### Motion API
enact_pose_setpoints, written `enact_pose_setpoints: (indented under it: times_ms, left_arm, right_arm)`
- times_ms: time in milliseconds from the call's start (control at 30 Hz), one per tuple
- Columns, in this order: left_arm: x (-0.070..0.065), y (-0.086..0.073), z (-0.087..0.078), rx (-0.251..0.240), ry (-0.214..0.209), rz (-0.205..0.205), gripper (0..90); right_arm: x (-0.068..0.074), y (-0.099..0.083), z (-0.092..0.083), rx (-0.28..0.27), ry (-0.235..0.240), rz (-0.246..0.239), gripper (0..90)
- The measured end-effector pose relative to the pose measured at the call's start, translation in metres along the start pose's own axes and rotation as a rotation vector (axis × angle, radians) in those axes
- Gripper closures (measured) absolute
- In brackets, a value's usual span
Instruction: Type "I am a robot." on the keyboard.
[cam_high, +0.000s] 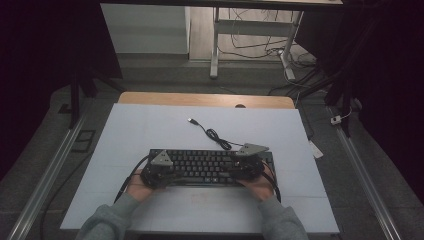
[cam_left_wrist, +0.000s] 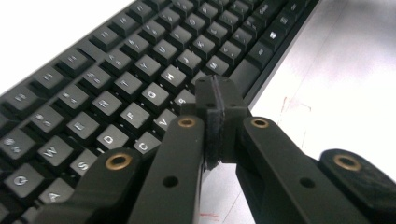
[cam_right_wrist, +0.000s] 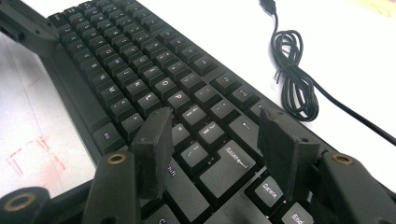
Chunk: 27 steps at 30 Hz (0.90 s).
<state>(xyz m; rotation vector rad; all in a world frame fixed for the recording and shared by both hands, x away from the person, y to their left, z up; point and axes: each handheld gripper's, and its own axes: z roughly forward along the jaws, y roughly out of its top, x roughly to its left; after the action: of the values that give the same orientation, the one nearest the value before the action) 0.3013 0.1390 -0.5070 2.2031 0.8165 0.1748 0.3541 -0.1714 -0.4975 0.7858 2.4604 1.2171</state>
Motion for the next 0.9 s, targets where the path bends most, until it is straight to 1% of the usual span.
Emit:
enact_pose_setpoints:
  times_ms: [100, 267, 433, 600, 700, 767, 800, 900]
  left_arm:
    - [-0.002, -0.001, 0.006, 0.023, -0.001, 0.007, 88.7]
    - [-0.004, -0.002, 0.013, 0.053, 0.018, 0.024, 88.3]
    - [-0.005, -0.002, 0.016, 0.063, 0.024, 0.031, 88.1]
    - [-0.004, -0.002, 0.016, 0.060, 0.025, 0.033, 87.3]
    - [-0.005, -0.002, 0.016, 0.061, 0.027, 0.032, 87.5]
    - [-0.005, -0.003, 0.019, 0.071, 0.034, 0.039, 87.9]
    - [-0.005, -0.003, 0.019, 0.070, 0.030, 0.035, 88.5]
    - [-0.007, -0.002, 0.018, 0.072, 0.038, 0.044, 88.4]
  right_arm:
    - [0.000, 0.000, 0.000, 0.002, 0.000, -0.001, 45.3]
    - [0.000, 0.000, 0.000, 0.003, 0.002, -0.002, 45.2]
    - [0.000, 0.000, 0.000, 0.006, 0.000, -0.002, 45.2]
    - [0.000, 0.000, 0.001, 0.008, 0.001, -0.002, 45.2]
    - [0.000, 0.000, 0.000, 0.006, 0.002, -0.002, 45.2]
    - [0.000, 0.000, 0.000, 0.004, 0.002, -0.001, 45.2]
    - [0.000, 0.000, 0.000, 0.004, 0.002, -0.001, 45.2]
    - [0.000, 0.000, 0.000, 0.004, 0.001, -0.004, 45.0]
